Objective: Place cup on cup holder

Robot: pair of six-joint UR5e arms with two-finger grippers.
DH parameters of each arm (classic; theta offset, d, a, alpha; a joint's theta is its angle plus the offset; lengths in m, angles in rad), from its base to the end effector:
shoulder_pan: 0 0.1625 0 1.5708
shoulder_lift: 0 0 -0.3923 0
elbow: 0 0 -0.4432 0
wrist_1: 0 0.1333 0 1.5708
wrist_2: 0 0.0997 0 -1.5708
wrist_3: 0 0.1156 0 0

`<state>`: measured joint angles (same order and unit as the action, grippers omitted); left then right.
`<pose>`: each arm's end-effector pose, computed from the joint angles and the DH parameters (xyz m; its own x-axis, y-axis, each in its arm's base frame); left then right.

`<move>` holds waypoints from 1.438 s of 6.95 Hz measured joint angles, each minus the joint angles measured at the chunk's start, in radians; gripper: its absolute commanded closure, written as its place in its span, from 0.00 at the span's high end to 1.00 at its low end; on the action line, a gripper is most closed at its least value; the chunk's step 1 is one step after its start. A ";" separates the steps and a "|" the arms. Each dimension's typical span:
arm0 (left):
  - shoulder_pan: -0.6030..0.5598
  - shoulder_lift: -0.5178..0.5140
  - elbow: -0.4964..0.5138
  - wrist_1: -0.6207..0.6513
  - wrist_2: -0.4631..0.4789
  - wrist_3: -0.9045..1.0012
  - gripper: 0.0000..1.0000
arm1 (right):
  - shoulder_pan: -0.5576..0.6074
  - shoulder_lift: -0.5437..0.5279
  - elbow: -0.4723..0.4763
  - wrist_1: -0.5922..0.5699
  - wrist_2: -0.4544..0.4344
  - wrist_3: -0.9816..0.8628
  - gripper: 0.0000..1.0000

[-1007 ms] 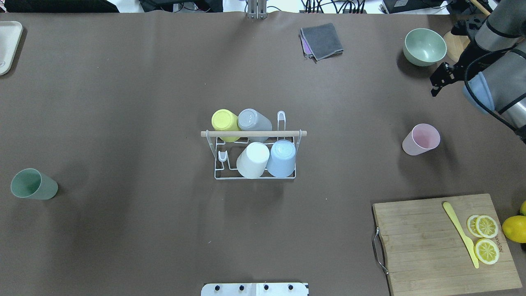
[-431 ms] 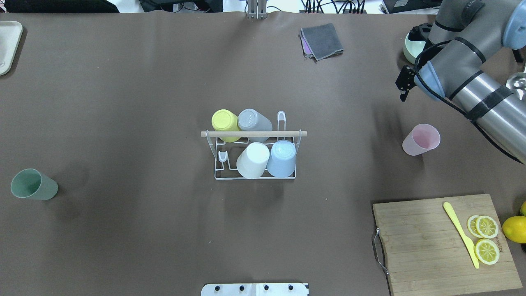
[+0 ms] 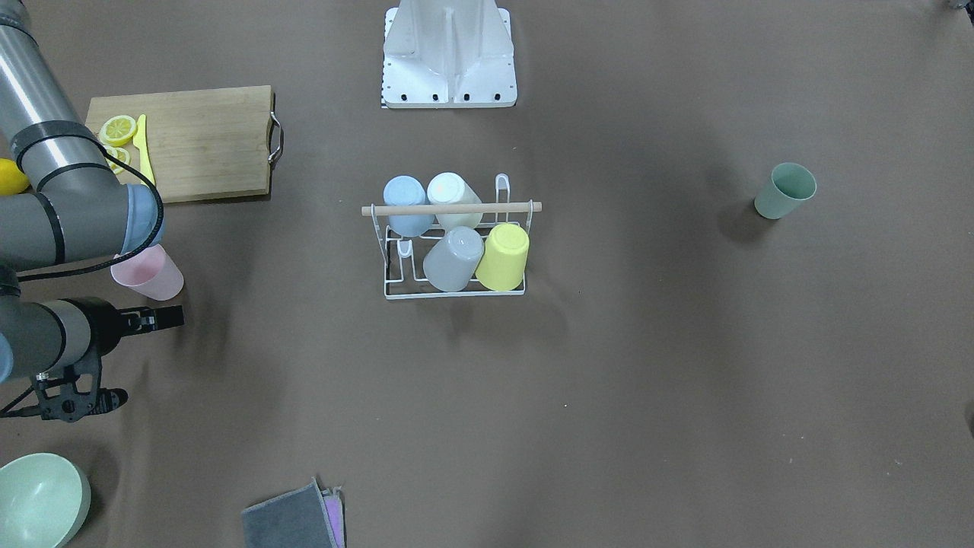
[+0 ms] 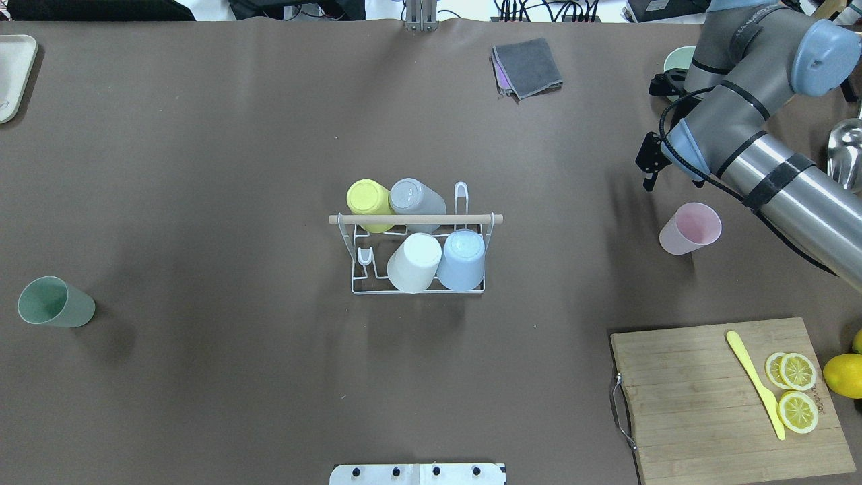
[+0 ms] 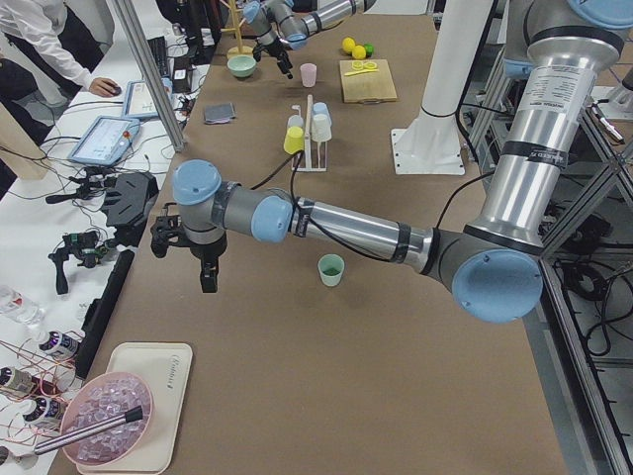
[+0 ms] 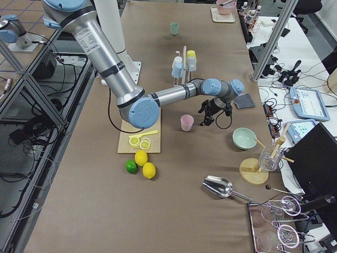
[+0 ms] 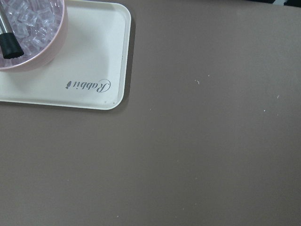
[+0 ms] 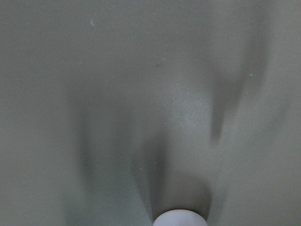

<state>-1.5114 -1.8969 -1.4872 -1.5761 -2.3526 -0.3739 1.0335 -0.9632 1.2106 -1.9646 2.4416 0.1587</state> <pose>-0.0118 -0.6746 0.4828 0.6709 -0.1537 -0.7254 0.2014 0.9793 -0.0211 -0.3409 -0.6599 0.4643 0.6829 -0.0966 0.7241 0.4035 0.8762 -0.2636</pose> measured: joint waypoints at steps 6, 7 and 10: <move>0.208 -0.216 0.223 0.468 0.005 0.062 0.97 | -0.014 0.011 -0.051 -0.139 0.005 -0.112 0.99; 0.228 -0.225 0.219 0.560 0.006 0.129 0.97 | -0.018 0.012 -0.056 -0.157 0.006 -0.118 0.99; 0.316 -0.223 0.208 0.704 0.002 0.219 0.96 | -0.030 0.024 -0.080 -0.202 0.015 -0.139 0.98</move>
<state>-1.1958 -2.1195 -1.2793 -0.8724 -2.3507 -0.1548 1.0033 -0.9394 1.1310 -2.1667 2.4564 0.0195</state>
